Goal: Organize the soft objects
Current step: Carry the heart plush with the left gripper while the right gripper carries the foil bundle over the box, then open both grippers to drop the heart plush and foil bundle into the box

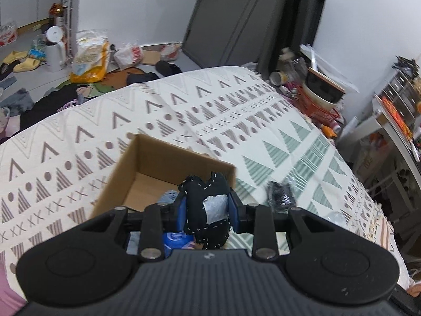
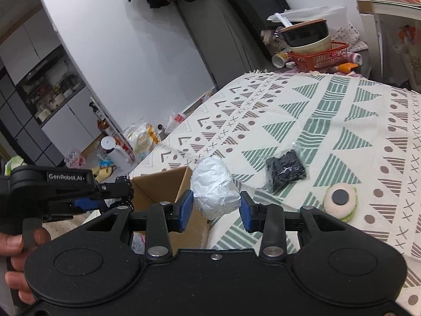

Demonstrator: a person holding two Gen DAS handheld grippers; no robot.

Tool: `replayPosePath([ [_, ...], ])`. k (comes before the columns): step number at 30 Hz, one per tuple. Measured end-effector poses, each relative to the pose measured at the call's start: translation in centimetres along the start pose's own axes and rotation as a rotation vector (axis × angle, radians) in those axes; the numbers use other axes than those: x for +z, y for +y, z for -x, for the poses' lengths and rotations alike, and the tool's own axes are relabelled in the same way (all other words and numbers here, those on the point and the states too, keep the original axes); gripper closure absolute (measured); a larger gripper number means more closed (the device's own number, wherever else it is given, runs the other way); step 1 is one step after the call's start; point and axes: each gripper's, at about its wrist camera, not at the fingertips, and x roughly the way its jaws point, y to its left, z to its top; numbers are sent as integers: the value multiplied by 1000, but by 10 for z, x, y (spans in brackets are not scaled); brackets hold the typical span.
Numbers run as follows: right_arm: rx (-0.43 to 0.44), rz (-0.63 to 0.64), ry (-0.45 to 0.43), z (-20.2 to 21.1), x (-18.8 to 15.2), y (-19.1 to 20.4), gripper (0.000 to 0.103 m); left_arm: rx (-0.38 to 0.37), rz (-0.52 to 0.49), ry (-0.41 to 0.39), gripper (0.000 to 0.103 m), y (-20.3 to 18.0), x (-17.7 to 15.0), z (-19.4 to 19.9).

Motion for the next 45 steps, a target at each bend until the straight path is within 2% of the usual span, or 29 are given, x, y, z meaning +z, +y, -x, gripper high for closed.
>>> replayPosePath([
  [13,-34,71,19,-14,6,35,66,25,178,-14,71,61,4,-34],
  [18,-38,97,23,-25,9,57,65,-9,206,-11,70,74,0,-41],
  [24,-48,149,49,-42,14,80,65,-11,223,23,67,86,-5,-50],
  [28,-56,169,73,-55,15,92,65,-25,257,8,55,96,-3,-45],
  [32,-53,176,86,-66,15,102,65,-63,280,21,54,104,-1,-46],
  [37,-53,174,104,-81,10,112,65,-75,283,8,53,107,0,-37],
  [40,-46,176,106,-88,9,118,65,-66,293,-24,40,111,1,-26],
  [42,-40,174,109,-92,9,122,64,-31,284,-59,36,112,3,-19],
  [45,-19,178,110,-98,9,128,60,-21,297,-89,34,119,6,-13],
])
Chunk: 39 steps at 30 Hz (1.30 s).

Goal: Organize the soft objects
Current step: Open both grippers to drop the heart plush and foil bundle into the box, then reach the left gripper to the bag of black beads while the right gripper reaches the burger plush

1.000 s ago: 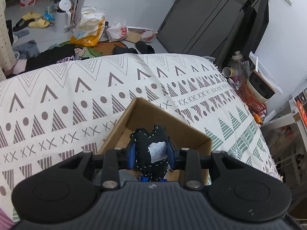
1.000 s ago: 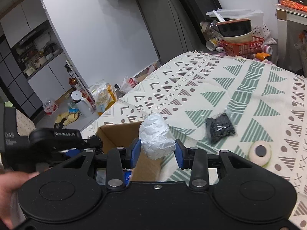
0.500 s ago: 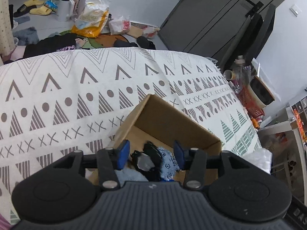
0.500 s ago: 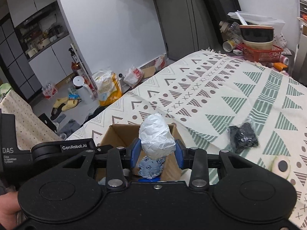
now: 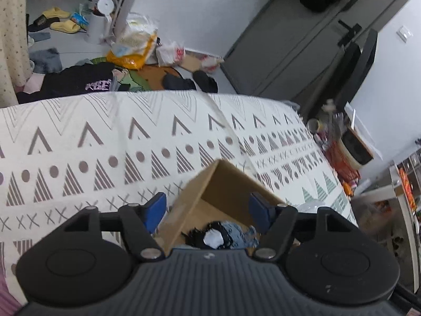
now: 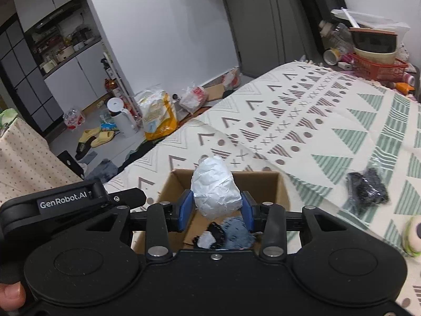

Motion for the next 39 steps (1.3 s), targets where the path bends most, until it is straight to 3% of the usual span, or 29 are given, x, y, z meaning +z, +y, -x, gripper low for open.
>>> replayPosePath([
  [2,22,0,-4,-1,1,3,44,7,16,-3,33,4,2,0],
  [4,21,15,-22,2,1,5,21,24,17,-2,33,6,3,-3],
  [6,-11,32,-40,6,1,3,14,33,22,5,33,6,3,-5],
  [9,-47,32,-34,15,-1,-9,11,38,30,14,31,5,2,-9],
  [14,-126,7,-22,34,-8,-41,9,37,-12,-7,20,-8,-4,-7],
  [21,-199,-41,-14,63,-20,-84,5,35,-59,-25,18,-28,-13,1],
  [28,-199,-100,-28,89,-25,-123,4,43,-80,-59,17,-51,-20,16],
  [39,-185,-214,-48,95,-48,-186,4,-19,-276,-40,16,-129,-44,11],
])
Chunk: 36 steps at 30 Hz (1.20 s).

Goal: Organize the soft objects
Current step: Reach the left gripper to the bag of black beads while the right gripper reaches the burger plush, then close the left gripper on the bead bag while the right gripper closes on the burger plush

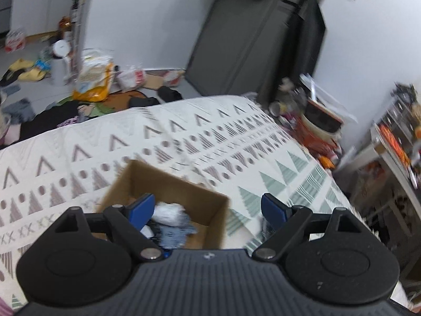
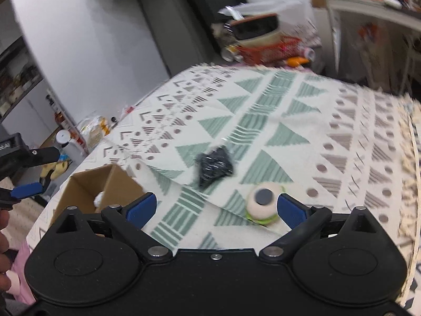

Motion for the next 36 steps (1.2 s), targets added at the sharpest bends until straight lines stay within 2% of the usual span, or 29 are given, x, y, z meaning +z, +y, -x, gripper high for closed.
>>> replayPosePath([
  [6,-24,-42,15,-13,-8,-28,5,-17,-119,59,16,-47,-4,-23],
  [14,-29,-57,70,-49,-14,-48,11,-25,-76,186,16,-81,-8,-68],
  [20,-20,-53,94,-69,-15,-58,14,20,-107,226,16,-106,-15,-102],
  [22,-19,-70,115,-78,-15,-63,26,25,-128,232,16,-115,-18,-114],
  [24,-26,-79,133,-85,-16,-67,33,33,-147,247,16,-123,-23,-127],
  [27,-3,-73,118,-90,-15,-73,40,20,-188,252,16,-135,-33,-142],
  [30,3,-58,98,-94,-14,-76,54,30,-232,263,16,-146,-44,-157],
  [36,-10,-58,48,-103,-16,-82,54,-3,-268,294,16,-154,-62,-186],
])
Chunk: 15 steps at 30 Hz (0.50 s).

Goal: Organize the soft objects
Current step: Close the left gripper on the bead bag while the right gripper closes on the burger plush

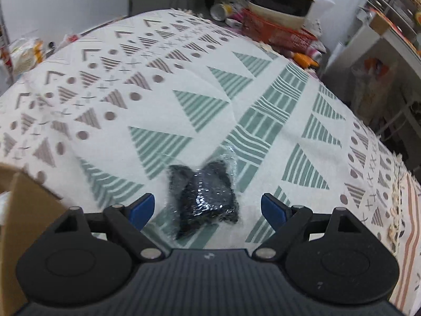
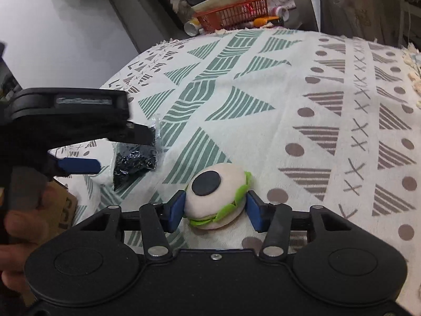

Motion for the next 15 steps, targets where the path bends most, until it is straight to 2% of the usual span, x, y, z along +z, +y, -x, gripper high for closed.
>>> replayPosePath([
  [3,-23,49,-23,-4,-3,8,49,12,8,-3,16,0,0,-11],
  [7,-21,107,-34,-8,-6,18,32,39,34,27,17,4,-1,-25],
  [9,-28,129,-42,-10,-7,21,31,25,73,50,19,9,-3,-31],
  [11,-39,151,-49,-11,-7,23,31,32,72,35,22,8,-4,-29],
  [13,-42,151,-55,-13,-7,22,33,26,75,38,34,6,-4,-29],
  [15,-61,168,-61,-14,-6,23,39,21,86,42,41,5,-3,-28],
])
